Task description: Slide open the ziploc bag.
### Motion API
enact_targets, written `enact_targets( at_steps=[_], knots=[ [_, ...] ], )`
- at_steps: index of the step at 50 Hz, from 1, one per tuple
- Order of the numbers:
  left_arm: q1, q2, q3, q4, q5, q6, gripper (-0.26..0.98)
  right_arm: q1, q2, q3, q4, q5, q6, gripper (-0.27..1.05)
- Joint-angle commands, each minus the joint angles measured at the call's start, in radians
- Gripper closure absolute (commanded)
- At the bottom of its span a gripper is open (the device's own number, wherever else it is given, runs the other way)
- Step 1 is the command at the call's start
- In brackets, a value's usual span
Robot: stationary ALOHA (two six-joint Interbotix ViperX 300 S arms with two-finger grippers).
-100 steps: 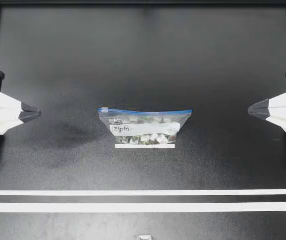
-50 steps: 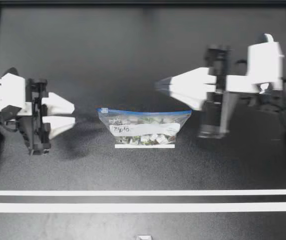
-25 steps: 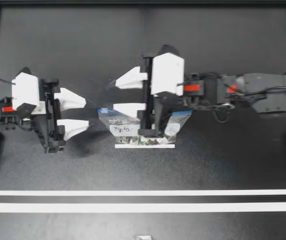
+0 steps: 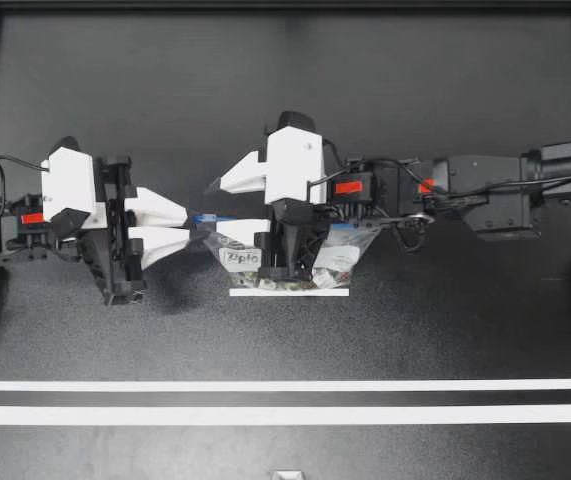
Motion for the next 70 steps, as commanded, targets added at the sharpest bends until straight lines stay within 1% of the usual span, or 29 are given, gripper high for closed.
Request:
enact_targets(
  at_steps=[1, 7, 17, 22, 28, 36, 41, 44, 48, 57, 70],
  knots=[
    [0.002, -0.015, -0.015, 0.006, -0.011, 0.002, 0.85, 0.008, -0.005, -0.032, -0.002, 0.006, 0.002, 0.25],
    [0.0, -0.015, -0.017, 0.009, -0.009, 0.003, 0.92, 0.011, 0.003, -0.043, -0.002, 0.035, 0.0, 0.25],
    [0.0, -0.017, -0.02, 0.017, -0.009, 0.003, 0.92, 0.017, 0.006, -0.049, -0.002, 0.077, 0.0, 0.26],
    [0.002, -0.017, -0.02, 0.018, -0.009, 0.003, 0.92, 0.02, 0.009, -0.051, -0.002, 0.084, 0.002, 0.3],
    [0.002, -0.017, -0.021, 0.018, -0.009, 0.003, 0.92, 0.025, 0.015, -0.06, -0.002, 0.098, 0.002, 0.44],
    [0.0, -0.017, -0.02, 0.018, -0.006, 0.003, 0.92, 0.025, 0.014, -0.08, -0.002, 0.143, 0.002, 0.68],
    [0.0, -0.02, -0.015, 0.018, -0.006, 0.003, 0.92, 0.025, 0.006, -0.087, 0.0, 0.184, 0.002, 0.81],
    [0.002, -0.026, -0.012, 0.018, -0.006, 0.005, 0.92, 0.025, 0.0, -0.097, -0.002, 0.225, -0.002, 0.87],
    [0.002, -0.035, -0.009, 0.018, -0.006, 0.009, 0.92, 0.025, -0.015, -0.107, -0.014, 0.293, -0.002, 0.93],
    [0.0, -0.044, 0.0, 0.018, -0.006, 0.021, 0.92, 0.025, -0.048, -0.132, -0.063, 0.453, -0.008, 0.94],
    [0.002, -0.032, 0.008, 0.018, -0.006, 0.021, 0.92, 0.025, -0.098, -0.132, -0.067, 0.689, -0.06, 0.94]
  ],
)
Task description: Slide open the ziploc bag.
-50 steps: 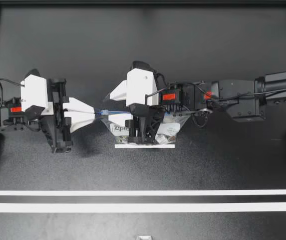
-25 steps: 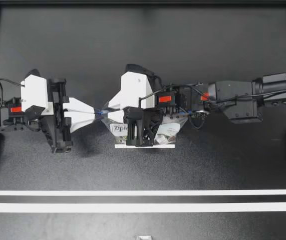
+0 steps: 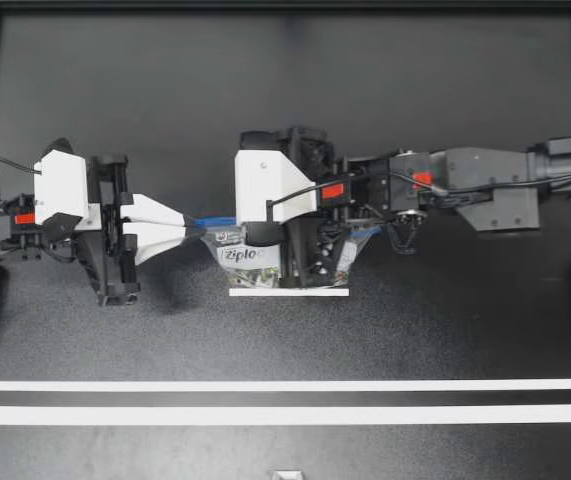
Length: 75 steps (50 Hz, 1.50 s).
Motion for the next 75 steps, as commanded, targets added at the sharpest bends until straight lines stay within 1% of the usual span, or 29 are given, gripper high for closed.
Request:
enact_targets(
  at_steps=[1, 7, 12, 23, 38, 57, 66, 75],
  knots=[
    [0.002, -0.006, -0.006, 0.002, -0.005, 0.002, 0.92, -0.005, -0.057, -0.011, -0.002, 0.091, -0.014, 0.94],
    [0.002, 0.003, -0.006, 0.002, -0.006, 0.002, 0.92, -0.005, -0.084, 0.008, -0.002, 0.17, -0.028, 0.94],
    [0.002, 0.012, -0.006, 0.002, -0.006, 0.002, 0.92, -0.005, -0.114, 0.041, -0.002, 0.212, -0.028, 0.94],
    [0.002, 0.021, -0.008, -0.002, -0.006, 0.002, 0.92, -0.005, -0.195, 0.135, -0.002, 0.225, -0.018, 0.94],
    [0.002, 0.021, -0.006, -0.003, -0.006, 0.003, 0.92, -0.011, -0.279, 0.235, -0.002, 0.23, -0.012, 0.94],
    [0.002, 0.023, -0.005, -0.005, -0.003, 0.009, 0.92, -0.021, -0.322, 0.293, -0.002, 0.221, -0.012, 0.94],
    [0.002, 0.021, -0.014, -0.005, -0.002, 0.012, 0.92, -0.021, -0.334, 0.305, 0.0, 0.184, -0.011, 0.94],
    [0.002, 0.009, -0.015, -0.002, -0.008, 0.014, 0.9, -0.021, -0.331, 0.316, 0.002, 0.137, -0.012, 0.9]
  ],
)
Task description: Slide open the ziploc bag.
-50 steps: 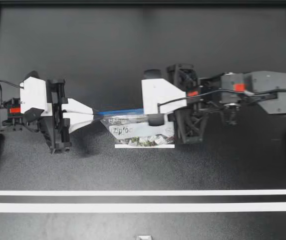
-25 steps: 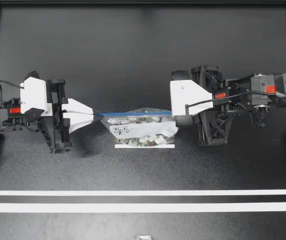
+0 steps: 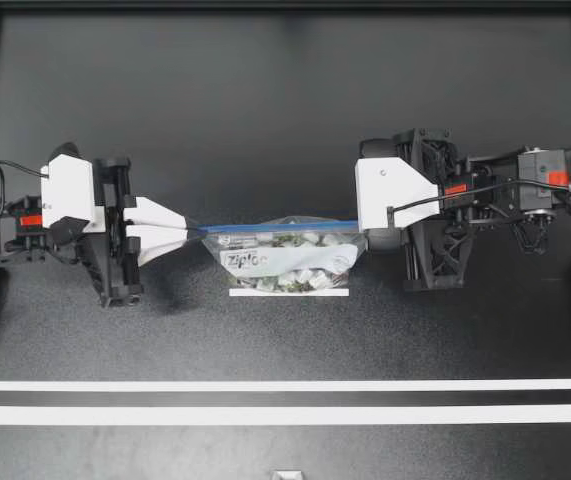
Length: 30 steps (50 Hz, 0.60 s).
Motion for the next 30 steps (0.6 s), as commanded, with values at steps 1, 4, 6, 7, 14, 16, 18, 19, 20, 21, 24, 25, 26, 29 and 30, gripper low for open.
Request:
enact_targets(
  at_steps=[1, 4, 6, 7, 14, 16, 18, 19, 20, 21, 24, 25, 26, 29, 30],
  knots=[
    [0.003, -0.023, -0.012, 0.003, -0.009, 0.002, 0.9, -0.011, -0.018, -0.005, 0.0, -0.023, 0.0, 0.89],
    [0.003, -0.028, -0.015, 0.003, -0.009, 0.002, 0.88, -0.011, -0.017, 0.003, 0.0, -0.034, 0.002, 0.86],
    [0.002, -0.031, -0.015, 0.003, -0.012, 0.002, 0.85, -0.011, -0.015, 0.008, 0.002, -0.041, 0.002, 0.83],
    [0.003, -0.032, -0.015, 0.003, -0.014, 0.002, 0.84, -0.011, -0.015, 0.011, 0.002, -0.044, 0.002, 0.81],
    [0.003, -0.034, -0.015, 0.003, -0.014, 0.0, 0.67, -0.011, -0.025, 0.025, 0.005, -0.071, 0.002, 0.69],
    [0.003, -0.035, -0.017, 0.003, -0.015, 0.0, 0.59, -0.011, -0.028, 0.029, 0.005, -0.081, 0.002, 0.65],
    [0.003, -0.035, -0.017, 0.003, -0.015, -0.002, 0.53, -0.011, -0.029, 0.034, 0.005, -0.094, 0.002, 0.62],
    [0.003, -0.035, -0.015, 0.005, -0.014, -0.002, 0.5, -0.011, -0.029, 0.035, 0.005, -0.1, 0.002, 0.61],
    [0.003, -0.037, -0.017, 0.003, -0.014, -0.002, 0.46, -0.011, -0.031, 0.04, 0.005, -0.109, 0.002, 0.59],
    [0.003, -0.037, -0.017, 0.005, -0.014, -0.002, 0.44, -0.011, -0.032, 0.041, 0.005, -0.115, 0.002, 0.58],
    [0.003, -0.04, -0.018, 0.005, -0.012, -0.002, 0.37, -0.011, -0.035, 0.051, 0.005, -0.138, 0.002, 0.56],
    [0.003, -0.04, -0.018, 0.005, -0.012, -0.002, 0.37, -0.011, -0.037, 0.052, 0.005, -0.146, 0.002, 0.56],
    [0.003, -0.041, -0.018, 0.005, -0.011, -0.002, 0.36, -0.011, -0.037, 0.054, 0.005, -0.152, 0.002, 0.56],
    [0.003, -0.048, -0.018, 0.006, -0.011, -0.002, 0.36, -0.011, -0.041, 0.063, 0.005, -0.179, 0.002, 0.56],
    [0.002, -0.049, -0.018, 0.006, -0.011, -0.002, 0.36, -0.011, -0.041, 0.066, 0.005, -0.189, 0.002, 0.56]
  ],
)
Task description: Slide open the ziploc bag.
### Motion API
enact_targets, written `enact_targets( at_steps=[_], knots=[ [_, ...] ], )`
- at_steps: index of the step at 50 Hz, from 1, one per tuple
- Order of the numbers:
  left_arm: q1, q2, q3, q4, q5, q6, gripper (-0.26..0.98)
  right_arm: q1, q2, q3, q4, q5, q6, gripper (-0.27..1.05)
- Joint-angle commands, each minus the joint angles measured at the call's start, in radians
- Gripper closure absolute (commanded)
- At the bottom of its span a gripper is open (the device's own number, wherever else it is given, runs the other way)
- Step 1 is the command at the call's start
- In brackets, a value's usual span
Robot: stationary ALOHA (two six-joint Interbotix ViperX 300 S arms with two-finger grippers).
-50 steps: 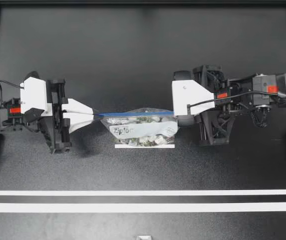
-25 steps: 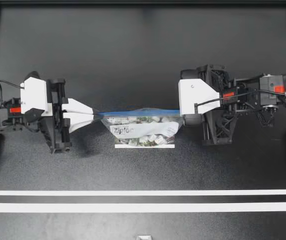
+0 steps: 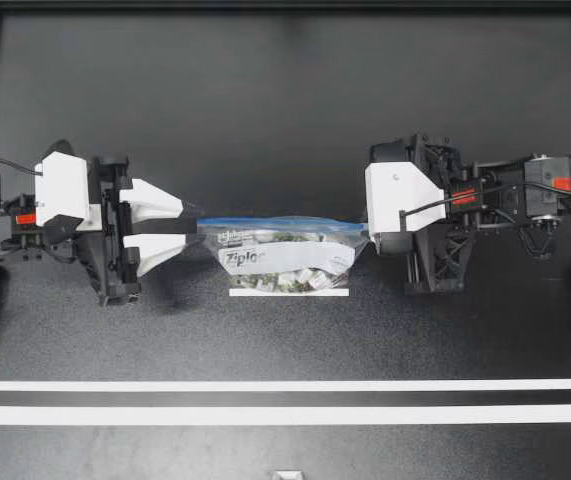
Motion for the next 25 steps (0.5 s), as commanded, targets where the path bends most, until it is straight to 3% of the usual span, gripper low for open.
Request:
enact_targets(
  at_steps=[1, 25],
  knots=[
    [0.0, -0.029, -0.018, 0.005, -0.006, -0.002, 0.36, -0.008, -0.032, 0.0, 0.003, -0.049, 0.002, 0.56],
    [0.0, -0.086, -0.028, 0.012, 0.023, 0.0, 0.36, -0.008, -0.12, 0.146, 0.003, -0.394, -0.002, 0.56]
  ],
)
